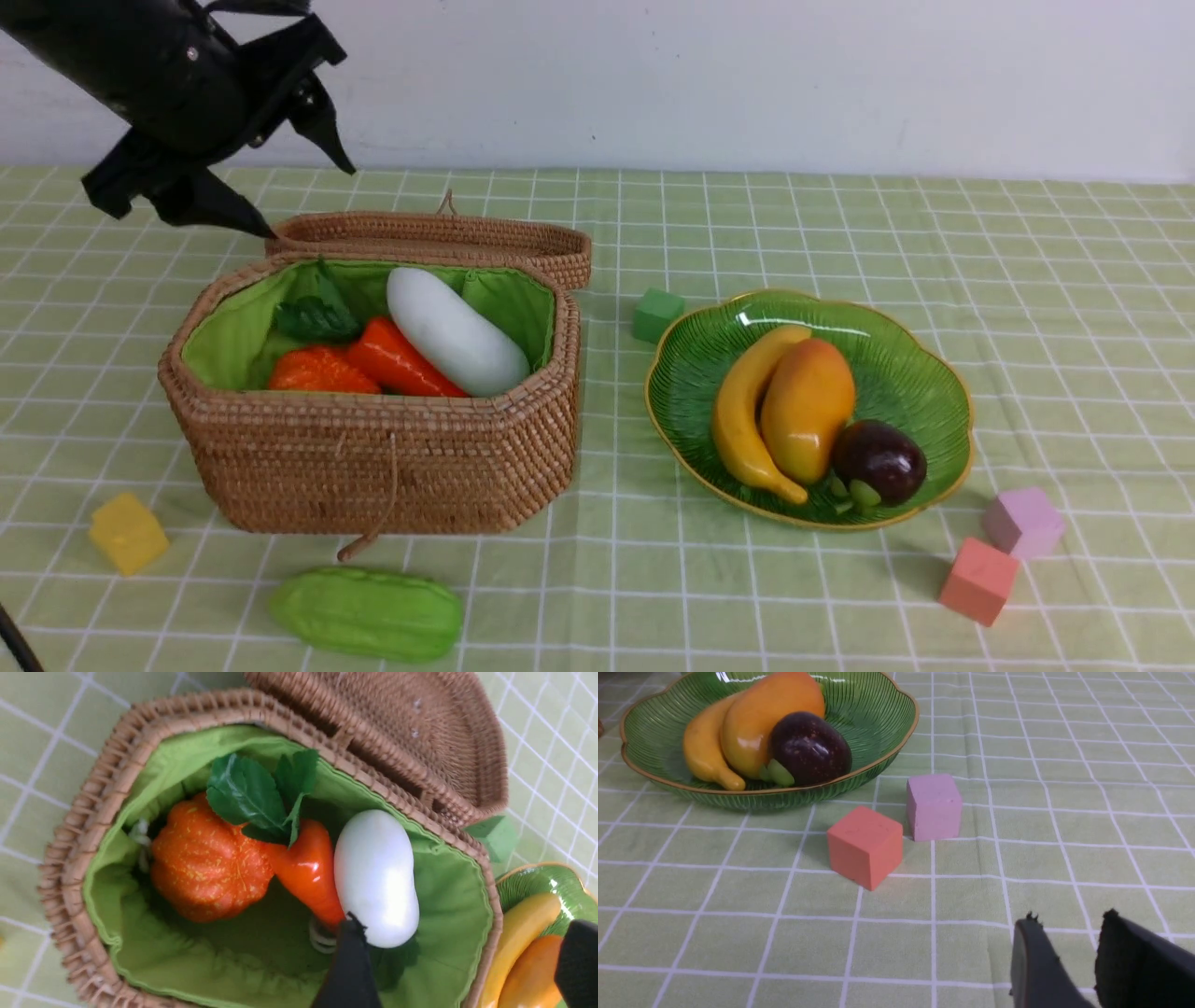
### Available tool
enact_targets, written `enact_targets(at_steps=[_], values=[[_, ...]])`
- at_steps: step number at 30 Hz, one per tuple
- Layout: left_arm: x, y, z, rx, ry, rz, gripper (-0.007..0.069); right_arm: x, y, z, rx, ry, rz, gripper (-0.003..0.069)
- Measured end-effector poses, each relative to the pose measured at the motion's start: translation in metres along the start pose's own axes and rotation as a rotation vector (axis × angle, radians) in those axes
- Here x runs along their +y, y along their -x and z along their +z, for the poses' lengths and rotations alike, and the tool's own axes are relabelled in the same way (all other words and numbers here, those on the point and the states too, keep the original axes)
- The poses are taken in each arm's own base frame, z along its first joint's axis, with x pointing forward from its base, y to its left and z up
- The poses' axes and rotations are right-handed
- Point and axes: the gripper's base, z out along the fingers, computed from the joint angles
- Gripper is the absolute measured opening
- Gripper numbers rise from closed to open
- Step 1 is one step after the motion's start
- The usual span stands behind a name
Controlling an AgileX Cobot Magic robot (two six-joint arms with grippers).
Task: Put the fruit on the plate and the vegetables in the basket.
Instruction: Take a chayote with your left arm and place it on the basket on the left.
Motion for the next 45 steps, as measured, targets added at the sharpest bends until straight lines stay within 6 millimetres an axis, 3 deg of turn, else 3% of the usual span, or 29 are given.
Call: enact_targets(at_steps=[1, 5, 10, 17, 20, 25, 33, 45], values=[[0.0, 0.0, -0.002, -0.003, -0.002, 0.008, 0.054, 0.0, 0.0, 0.0, 0.0, 0.0, 0.0, 0.0213], [0.001, -0.015, -0.041, 0.042, 0.016, 0.098, 0.054, 0.0, 0.0, 0.0, -0.001, 0.0, 0.0, 0.0217], [0.016, -0.039, -0.058, 0.105, 0.06, 0.061, 0.054, 0.0, 0.0, 0.0, -0.001, 0.0, 0.0, 0.0223], [0.067, -0.095, -0.036, 0.208, 0.149, -0.154, 0.054, 0.0, 0.0, 0.0, -0.001, 0.0, 0.0, 0.0234], [0.093, -0.124, -0.013, 0.224, 0.148, -0.339, 0.0539, 0.0, 0.0, 0.0, -0.001, 0.0, 0.0, 0.0237], [0.12, -0.147, 0.024, 0.21, 0.125, -0.492, 0.0539, 0.0, 0.0, 0.0, -0.001, 0.0, 0.0, 0.0236], [0.138, -0.151, 0.07, 0.214, 0.19, -0.568, 0.0539, 0.0, 0.0, 0.0, -0.002, 0.0, 0.0, 0.0239], [0.145, -0.149, 0.103, 0.207, 0.217, -0.647, 0.0517, 0.0, 0.0, 0.0, -0.002, 0.0, 0.0, 0.0239]])
